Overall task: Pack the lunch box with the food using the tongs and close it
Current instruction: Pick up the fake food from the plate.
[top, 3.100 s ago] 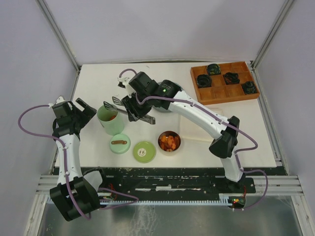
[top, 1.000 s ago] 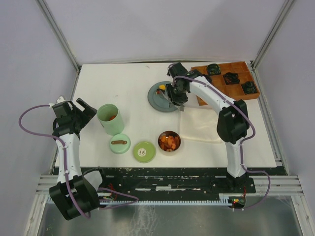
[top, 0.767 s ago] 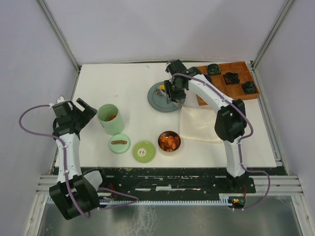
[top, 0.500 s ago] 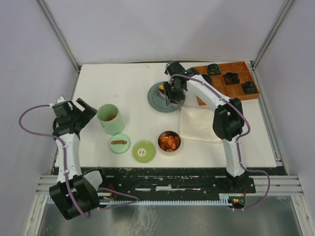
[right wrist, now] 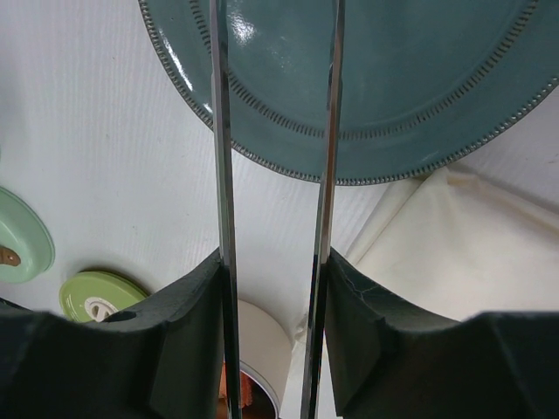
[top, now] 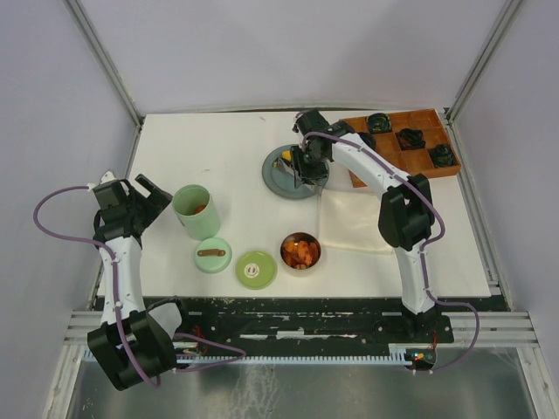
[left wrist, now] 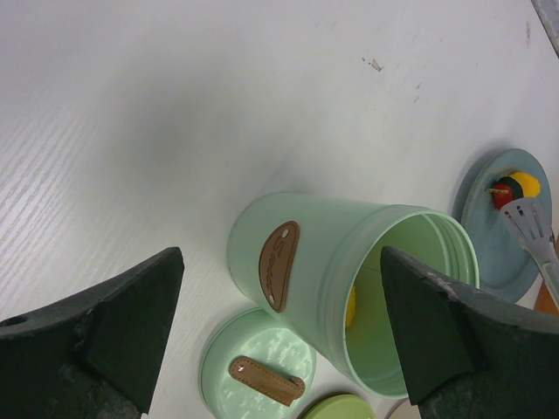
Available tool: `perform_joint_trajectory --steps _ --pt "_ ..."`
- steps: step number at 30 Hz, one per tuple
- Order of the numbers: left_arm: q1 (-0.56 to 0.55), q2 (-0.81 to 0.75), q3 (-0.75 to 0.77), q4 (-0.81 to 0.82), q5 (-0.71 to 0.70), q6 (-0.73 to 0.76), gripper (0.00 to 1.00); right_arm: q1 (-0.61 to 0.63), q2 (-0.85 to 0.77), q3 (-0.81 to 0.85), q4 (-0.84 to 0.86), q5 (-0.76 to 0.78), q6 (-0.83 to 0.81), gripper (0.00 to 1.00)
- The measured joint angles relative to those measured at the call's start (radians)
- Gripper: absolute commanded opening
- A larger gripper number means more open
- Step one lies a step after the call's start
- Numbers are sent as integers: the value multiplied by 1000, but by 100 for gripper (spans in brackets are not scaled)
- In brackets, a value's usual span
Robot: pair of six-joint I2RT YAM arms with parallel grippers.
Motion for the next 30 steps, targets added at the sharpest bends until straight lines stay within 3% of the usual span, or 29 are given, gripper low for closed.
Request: perform_joint_trajectory --steps 13,30 --pt "0 0 0 0 0 0 100 -1 42 119 -47 29 -11 51" --pt "0 1 0 0 0 0 100 -2 82 97 -44 -4 -10 50"
